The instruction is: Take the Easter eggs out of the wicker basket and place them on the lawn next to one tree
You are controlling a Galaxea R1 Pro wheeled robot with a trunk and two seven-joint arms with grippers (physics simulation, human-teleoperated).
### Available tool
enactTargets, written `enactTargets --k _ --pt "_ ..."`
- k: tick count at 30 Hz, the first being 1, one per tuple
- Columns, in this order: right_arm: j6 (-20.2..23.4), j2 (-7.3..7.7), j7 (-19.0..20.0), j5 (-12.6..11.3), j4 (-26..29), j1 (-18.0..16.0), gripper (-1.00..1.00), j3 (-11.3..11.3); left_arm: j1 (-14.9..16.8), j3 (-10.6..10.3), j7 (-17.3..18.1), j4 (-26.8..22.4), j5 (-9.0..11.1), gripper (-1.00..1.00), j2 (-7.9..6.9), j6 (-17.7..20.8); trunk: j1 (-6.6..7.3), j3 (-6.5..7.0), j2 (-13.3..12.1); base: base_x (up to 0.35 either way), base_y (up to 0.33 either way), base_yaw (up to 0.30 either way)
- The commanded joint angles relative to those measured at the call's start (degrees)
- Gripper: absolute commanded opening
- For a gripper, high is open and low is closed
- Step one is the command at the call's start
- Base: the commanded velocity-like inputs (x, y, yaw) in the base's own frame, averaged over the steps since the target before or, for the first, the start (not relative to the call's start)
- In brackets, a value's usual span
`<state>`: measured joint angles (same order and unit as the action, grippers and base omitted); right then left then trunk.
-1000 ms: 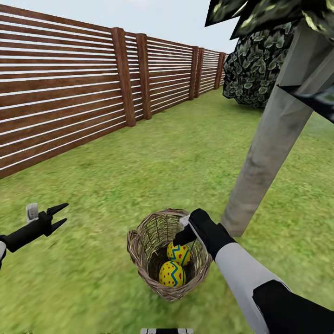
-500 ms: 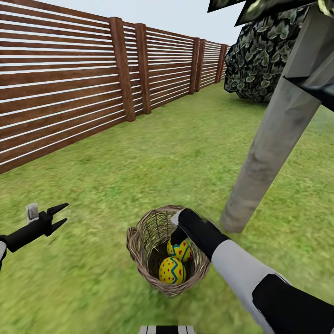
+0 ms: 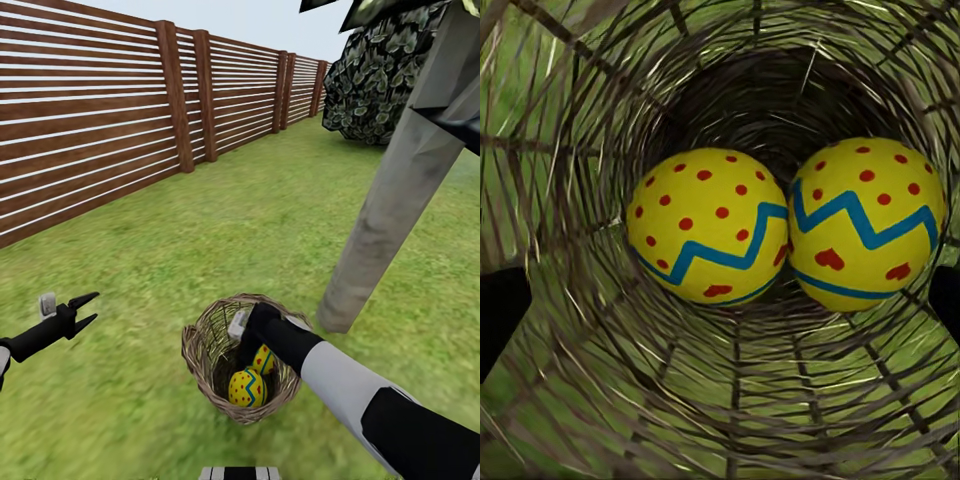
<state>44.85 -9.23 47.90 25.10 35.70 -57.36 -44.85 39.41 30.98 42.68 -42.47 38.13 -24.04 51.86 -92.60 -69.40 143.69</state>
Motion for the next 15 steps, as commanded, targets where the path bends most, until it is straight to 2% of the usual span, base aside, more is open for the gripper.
enactTargets --k 1,4,5,6,9,15 --pt "0.02 0.00 0.68 1.83 0.01 -0.21 1.00 -0.06 0.05 0.08 0.21 0.02 -0.08 1.00 0.03 0.26 -0.01 -0.28 0.04 0.000 0.000 0.000" --pt "-0.07 -0.03 1.01 5.06 -0.06 -0.34 1.00 -0.06 0.05 0.05 0.21 0.02 -0.08 1.00 0.09 0.26 -0.04 -0.50 0.05 0.000 0.000 0.000" --pt "-0.12 -0.03 1.10 6.80 0.10 -0.43 1.00 -0.02 0.05 -0.01 0.21 0.02 -0.08 1.00 0.12 0.26 -0.06 -0.72 0.06 0.000 0.000 0.000" --pt "-2.02 -0.01 1.17 7.47 -0.16 -0.98 1.00 0.02 0.05 -0.13 0.21 0.02 -0.08 1.00 0.19 0.26 -0.06 -0.72 0.06 0.000 0.000 0.000" --pt "-5.50 0.00 1.22 7.43 -0.39 -1.27 1.00 0.05 0.05 -0.19 0.21 0.02 -0.08 1.00 0.21 0.26 -0.09 -0.94 0.08 0.000 0.000 0.000" --pt "-7.97 -0.11 1.28 7.96 -0.35 -1.70 1.00 -0.15 0.05 -0.20 0.17 0.00 -0.11 1.00 0.50 0.26 -0.17 -1.61 0.12 0.000 0.000 0.000"
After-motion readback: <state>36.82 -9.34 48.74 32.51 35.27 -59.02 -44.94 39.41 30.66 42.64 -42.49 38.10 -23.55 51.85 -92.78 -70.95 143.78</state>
